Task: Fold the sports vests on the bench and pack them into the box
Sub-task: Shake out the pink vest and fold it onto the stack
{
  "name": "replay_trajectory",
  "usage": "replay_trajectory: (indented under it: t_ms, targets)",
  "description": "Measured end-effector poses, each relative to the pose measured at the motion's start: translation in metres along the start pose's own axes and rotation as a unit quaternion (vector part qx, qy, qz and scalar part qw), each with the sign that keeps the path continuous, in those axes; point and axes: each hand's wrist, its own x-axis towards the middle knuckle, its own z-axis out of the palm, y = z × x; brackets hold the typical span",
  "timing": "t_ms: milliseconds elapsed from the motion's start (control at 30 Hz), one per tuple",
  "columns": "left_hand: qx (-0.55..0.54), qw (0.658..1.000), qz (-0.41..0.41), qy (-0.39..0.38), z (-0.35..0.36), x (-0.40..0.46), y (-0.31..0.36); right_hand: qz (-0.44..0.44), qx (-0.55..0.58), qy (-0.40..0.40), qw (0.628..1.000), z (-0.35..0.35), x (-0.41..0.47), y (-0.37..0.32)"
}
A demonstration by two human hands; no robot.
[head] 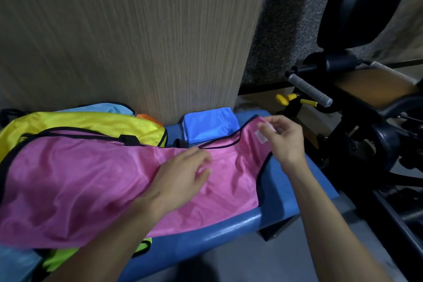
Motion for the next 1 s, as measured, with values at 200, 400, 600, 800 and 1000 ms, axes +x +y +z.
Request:
replay_trajectory:
  t_ms: [200,400,600,800,1000]
  targets:
    - [-0.258,0.964,-0.005,0.069,-0.015,0.021,0.015,-0.184,-0.137,-0.158,0.960,0.015,-0.044,-0.040]
    - [-0.204,0.975,0.049,0.079,-0.011,0.022,0.020,-0.125,-0.030,-0.249,0.960,0.009,-0.058,-0.042]
    - [-0.155,0.982,0.051,0.097,-0.007,0.017,0.013,0.003,0.084,-0.238,0.968,0.006,-0.059,-0.042]
    - [-0.125,0.987,0.053,0.082,-0.006,0.013,0.008,-0.001,-0.086,-0.326,0.942,0.004,-0.062,-0.037]
    - [-0.134,0.985,0.047,0.103,-0.008,0.011,0.012,-0.059,-0.265,-0.276,0.922,0.011,-0.066,-0.038]
